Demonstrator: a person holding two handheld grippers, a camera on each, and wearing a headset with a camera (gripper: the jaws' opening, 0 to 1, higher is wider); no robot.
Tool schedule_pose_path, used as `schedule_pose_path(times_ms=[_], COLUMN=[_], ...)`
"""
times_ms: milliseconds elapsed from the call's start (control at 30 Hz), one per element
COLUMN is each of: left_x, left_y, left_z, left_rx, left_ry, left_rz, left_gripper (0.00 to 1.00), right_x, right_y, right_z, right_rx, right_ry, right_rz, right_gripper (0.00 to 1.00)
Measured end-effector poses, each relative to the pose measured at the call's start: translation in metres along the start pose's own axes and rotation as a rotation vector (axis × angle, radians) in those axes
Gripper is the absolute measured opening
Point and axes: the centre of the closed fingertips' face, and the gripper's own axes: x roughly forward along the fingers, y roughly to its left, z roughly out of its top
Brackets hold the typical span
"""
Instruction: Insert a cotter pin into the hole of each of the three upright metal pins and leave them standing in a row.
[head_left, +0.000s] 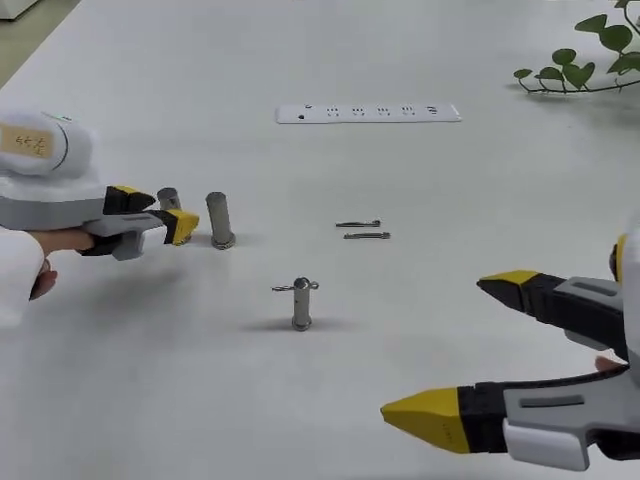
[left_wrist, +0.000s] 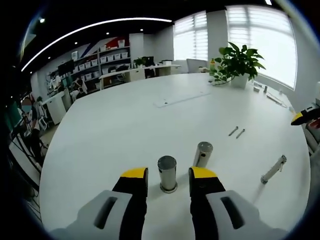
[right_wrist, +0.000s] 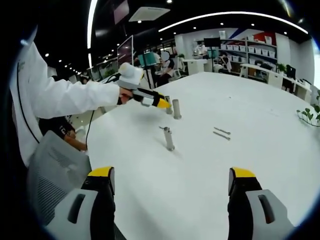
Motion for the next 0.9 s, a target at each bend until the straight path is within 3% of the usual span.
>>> schedule_pose_path(times_ms=[233,333,533,900], left_x=[0.004,0.0057,0.0061,0.0014], left_y=[0.0026,0.0031,0.0028,0.0087], left_z=[0.0009,-0.0001,-0.0009,-0.0017], left_rx=[0.015,-0.011,-0.006,-0.056], left_ry=[-0.005,-0.004,-0.003,0.002], left_rz=[0.016,0.008,-0.016,0.002], left_gripper=[0.13,0.11,0.11,0.1], right_x=[0.0009,0.0019,0.0024,0.0021], right_y=[0.0007,0.0005,0.003,-0.0016], right_z=[0.0004,-0.002,-0.0044,-0.0048], right_rx=[0.0,0.005,0.007,0.007], right_ry=[0.004,0.013,0.022,0.029], right_rz=[0.0,-0.004,0.003,-0.013], right_gripper=[0.92,0.92,0.91,0.91])
